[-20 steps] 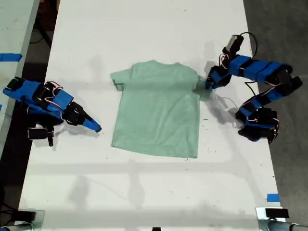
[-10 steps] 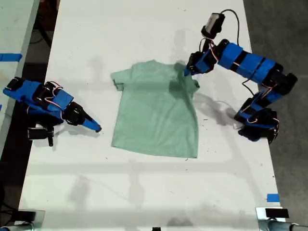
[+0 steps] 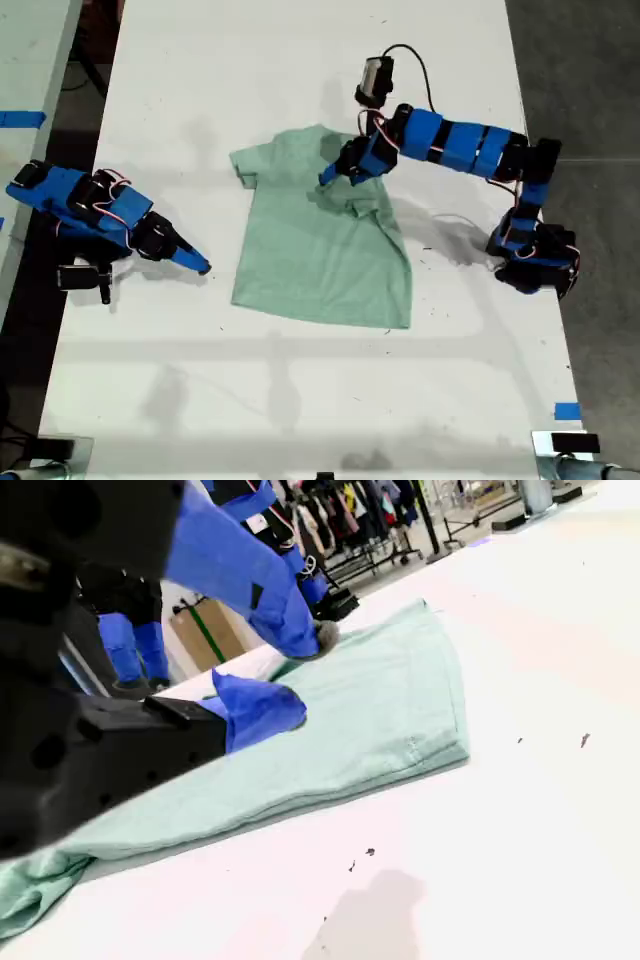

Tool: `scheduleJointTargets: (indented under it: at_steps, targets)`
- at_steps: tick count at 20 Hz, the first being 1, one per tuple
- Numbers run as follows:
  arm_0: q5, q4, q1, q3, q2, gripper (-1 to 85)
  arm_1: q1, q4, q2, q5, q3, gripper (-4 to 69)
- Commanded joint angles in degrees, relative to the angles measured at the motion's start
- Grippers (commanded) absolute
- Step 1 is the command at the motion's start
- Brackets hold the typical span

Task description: Fold t shirt

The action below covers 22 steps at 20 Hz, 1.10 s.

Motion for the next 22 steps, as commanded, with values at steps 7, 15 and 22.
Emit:
scheduleJointTargets:
  at_steps: [7,15,22]
  targets:
    - [0.35,-1.05,-0.35,2.46,0.62,6.5,-0.62,11.16,57.74,10.11,28.74,15.2]
    - [0.35,-1.05,-0.35,2.46,0.62,6.5,-18.19,0.18,121.82,20.21,104.77,2.1]
    - [0.35,-1.05,-0.35,2.46,0.62,6.3,-13.80,0.97,121.64,-1.41,109.60,10.8]
